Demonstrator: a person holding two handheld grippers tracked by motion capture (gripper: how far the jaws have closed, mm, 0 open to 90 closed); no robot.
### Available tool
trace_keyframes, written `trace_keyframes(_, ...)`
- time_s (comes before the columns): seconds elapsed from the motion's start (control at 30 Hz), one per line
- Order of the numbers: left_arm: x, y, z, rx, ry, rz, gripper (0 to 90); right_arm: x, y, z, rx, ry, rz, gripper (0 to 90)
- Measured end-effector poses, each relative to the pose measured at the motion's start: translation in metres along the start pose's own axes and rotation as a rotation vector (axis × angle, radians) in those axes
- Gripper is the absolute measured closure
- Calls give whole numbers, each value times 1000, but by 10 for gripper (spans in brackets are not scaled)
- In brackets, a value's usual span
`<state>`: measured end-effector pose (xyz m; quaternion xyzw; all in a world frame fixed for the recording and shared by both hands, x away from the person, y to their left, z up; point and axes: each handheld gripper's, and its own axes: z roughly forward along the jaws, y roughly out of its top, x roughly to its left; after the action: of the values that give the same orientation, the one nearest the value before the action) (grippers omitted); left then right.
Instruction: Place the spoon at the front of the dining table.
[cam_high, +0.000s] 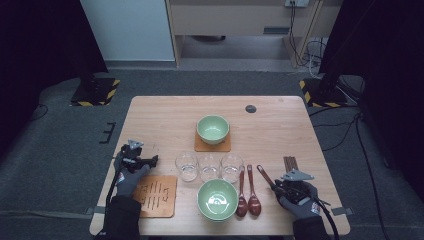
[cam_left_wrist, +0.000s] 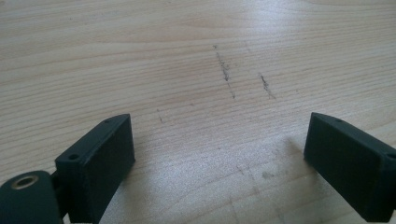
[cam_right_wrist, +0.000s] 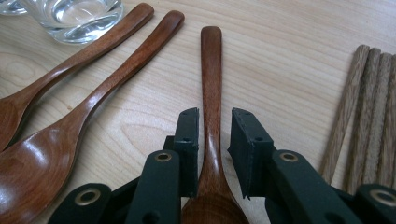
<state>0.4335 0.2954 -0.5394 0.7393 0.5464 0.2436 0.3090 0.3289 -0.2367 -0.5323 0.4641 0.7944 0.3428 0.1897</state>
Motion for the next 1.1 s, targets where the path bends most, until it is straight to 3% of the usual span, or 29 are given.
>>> trace_keyframes(0.2, 0, 0, 0, 0, 0, 0, 75, 1, -2, 2, 28, -1, 5, 758)
trace_keyframes(0.73, 0, 0, 0, 0, 0, 0, 76, 8, 0, 4, 34, -40, -15, 814)
trace_keyframes(1.1, 0, 0, 0, -1, 3, -2, 77, 3, 5, -1, -9, -25, 1, 818)
